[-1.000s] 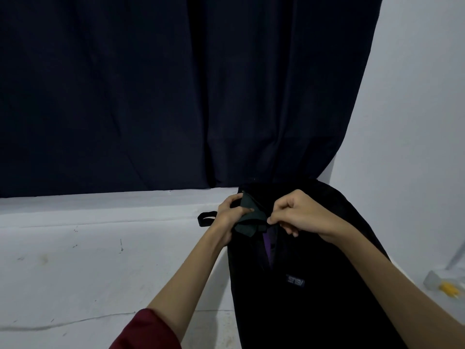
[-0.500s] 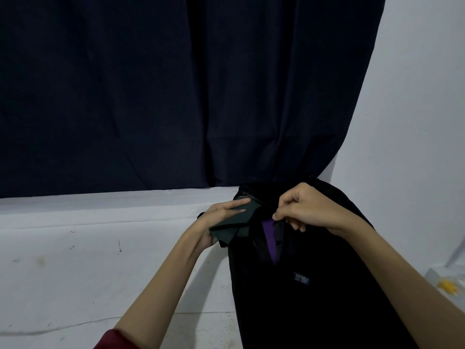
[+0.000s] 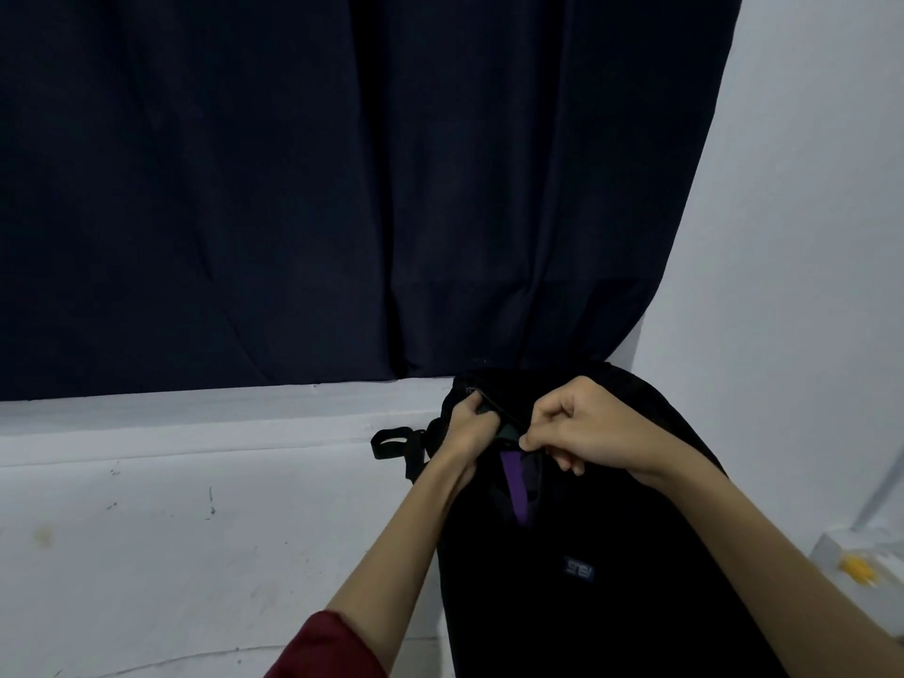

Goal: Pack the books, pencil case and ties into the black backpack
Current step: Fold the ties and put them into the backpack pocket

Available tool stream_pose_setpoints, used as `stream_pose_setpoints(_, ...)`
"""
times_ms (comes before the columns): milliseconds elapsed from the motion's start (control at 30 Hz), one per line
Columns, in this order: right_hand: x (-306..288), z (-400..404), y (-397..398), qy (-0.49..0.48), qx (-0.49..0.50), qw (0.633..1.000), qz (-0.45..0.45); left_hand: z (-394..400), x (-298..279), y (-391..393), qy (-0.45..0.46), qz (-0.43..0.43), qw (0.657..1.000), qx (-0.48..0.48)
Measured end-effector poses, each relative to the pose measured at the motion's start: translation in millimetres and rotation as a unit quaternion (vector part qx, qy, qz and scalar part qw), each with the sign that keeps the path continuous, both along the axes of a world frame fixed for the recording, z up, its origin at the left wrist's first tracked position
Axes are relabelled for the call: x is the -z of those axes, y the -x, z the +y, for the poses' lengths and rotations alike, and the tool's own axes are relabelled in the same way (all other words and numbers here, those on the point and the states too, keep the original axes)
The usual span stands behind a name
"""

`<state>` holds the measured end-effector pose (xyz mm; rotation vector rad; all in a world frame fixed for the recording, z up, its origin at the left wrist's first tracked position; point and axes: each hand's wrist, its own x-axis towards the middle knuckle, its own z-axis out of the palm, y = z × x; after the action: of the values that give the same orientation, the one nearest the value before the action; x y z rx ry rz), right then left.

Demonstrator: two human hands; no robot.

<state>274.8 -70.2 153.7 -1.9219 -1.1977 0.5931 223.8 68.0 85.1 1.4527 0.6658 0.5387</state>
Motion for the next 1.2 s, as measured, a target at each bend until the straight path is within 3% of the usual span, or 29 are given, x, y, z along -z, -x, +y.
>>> stream_pose_setpoints(67, 0.5, -0.7, -2.2, -0.001, -0.005, 1.000, 0.002, 7.0, 2.4, 9.0, 0.074, -0.038, 0.992, 0.093)
stream_pose_setpoints(133, 1.2, -0.8, -3.2, 0.000, -0.015, 1.000, 0.006, 18.1, 5.3, 19.3, 0.077, -0.043, 0.986, 0.145)
stream_pose_setpoints(267, 4.3, 5.1, 1.5, 0.008, -0.033, 0.999, -0.001, 25.0, 11.8, 21.8, -0.113, 0.055, 0.992, 0.019)
stream_pose_setpoints(400, 4.9, 9.0, 4.1, 0.011, -0.036, 0.999, -0.013, 14.7, 16.7, 15.0, -0.095, 0.036, 0.995, -0.018)
stream_pose_setpoints(633, 14.5, 13.2, 11.7, 0.030, -0.037, 0.997, -0.063, 19.9, 9.2, 36.4, -0.072, 0.030, 0.993, 0.088)
stream_pose_setpoints(767, 31.2, 18.8, 27.6, 0.060, -0.017, 0.977, -0.203, 29.6, 7.5, 77.0, -0.043, 0.025, 0.996, 0.073)
stream_pose_setpoints(900, 54.3, 18.0, 48.1, 0.128, -0.006, 0.910, -0.395, 33.5, 6.8, 126.5, -0.046, 0.035, 0.997, 0.043)
stream_pose_setpoints(1067, 52.4, 22.3, 75.1, 0.022, 0.050, 0.910, -0.410, 31.5, 13.0, 195.3, -0.096, 0.122, 0.987, 0.031)
stream_pose_setpoints(1200, 66.0, 42.9, 125.7, -0.045, 0.008, 0.936, -0.348, 38.8, 15.1, 266.8, -0.127, 0.193, 0.973, 0.024)
